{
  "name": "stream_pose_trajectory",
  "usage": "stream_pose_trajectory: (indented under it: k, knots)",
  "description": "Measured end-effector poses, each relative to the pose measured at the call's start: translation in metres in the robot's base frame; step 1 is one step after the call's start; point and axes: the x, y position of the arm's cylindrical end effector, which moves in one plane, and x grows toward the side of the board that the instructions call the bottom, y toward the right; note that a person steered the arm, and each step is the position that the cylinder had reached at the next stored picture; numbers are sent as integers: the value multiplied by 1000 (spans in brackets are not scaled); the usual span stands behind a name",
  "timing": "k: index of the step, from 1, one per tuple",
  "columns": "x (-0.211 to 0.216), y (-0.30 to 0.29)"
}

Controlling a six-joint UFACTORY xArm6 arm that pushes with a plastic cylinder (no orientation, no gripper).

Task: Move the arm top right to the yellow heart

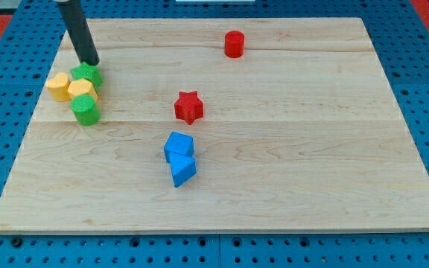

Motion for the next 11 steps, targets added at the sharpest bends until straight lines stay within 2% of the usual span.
stream_pose_trajectory:
  k: [4, 7, 8, 9, 11]
  knots:
    - [75, 20]
    - [71, 52]
    - [33, 53]
    - [12, 27]
    - [12, -48]
